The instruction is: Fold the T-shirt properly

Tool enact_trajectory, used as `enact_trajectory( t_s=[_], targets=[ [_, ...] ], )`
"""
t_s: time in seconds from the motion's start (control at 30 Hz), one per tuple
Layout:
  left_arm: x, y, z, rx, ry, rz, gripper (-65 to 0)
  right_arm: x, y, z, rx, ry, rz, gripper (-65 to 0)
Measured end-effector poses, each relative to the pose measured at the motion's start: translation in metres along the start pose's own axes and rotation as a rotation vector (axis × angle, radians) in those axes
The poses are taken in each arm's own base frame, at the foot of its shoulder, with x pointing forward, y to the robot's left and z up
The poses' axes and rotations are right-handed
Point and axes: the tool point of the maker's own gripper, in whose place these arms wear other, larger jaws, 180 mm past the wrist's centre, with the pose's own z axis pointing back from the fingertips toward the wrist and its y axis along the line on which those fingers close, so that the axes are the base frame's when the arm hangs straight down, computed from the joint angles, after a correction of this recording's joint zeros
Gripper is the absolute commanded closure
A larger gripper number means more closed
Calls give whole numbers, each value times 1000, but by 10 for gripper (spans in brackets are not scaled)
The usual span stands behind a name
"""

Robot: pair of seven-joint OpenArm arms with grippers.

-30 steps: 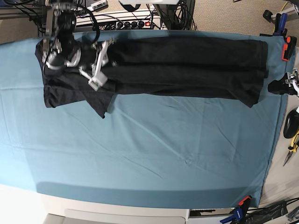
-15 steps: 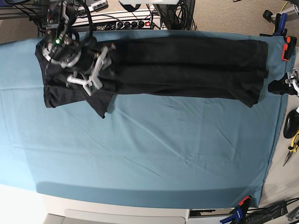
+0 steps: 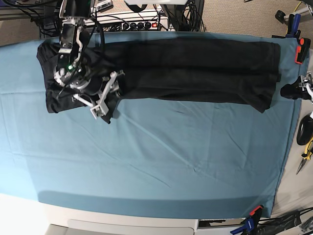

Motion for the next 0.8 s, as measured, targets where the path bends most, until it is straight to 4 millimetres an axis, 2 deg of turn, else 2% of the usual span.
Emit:
enact_trajectory(
  t_s=[0.03, 0.07, 0.2, 0.23, 0.5, 0.67, 0.8],
  targets=[
    [0, 0, 0, 0, 0, 0, -270, 3, 1, 0, 11, -4, -5, -342],
    [0, 0, 0, 0, -1, 0, -270, 4, 3, 0, 23, -2, -11, -300],
    [0, 0, 0, -1, 0, 0, -270, -6, 10, 1, 60, 53, -27, -40],
    [0, 0, 0, 0, 0, 0, -270, -8, 10, 2, 60, 67, -25, 0],
    [0, 0, 0, 0, 0, 0, -270, 6, 11, 15, 38, 36, 19, 0],
    [0, 0, 0, -1, -1, 0, -270, 2, 21, 28, 31, 27, 44, 0],
    [0, 0, 0, -1, -1, -1, -270, -6, 34, 47, 23, 25, 96, 0]
  ],
)
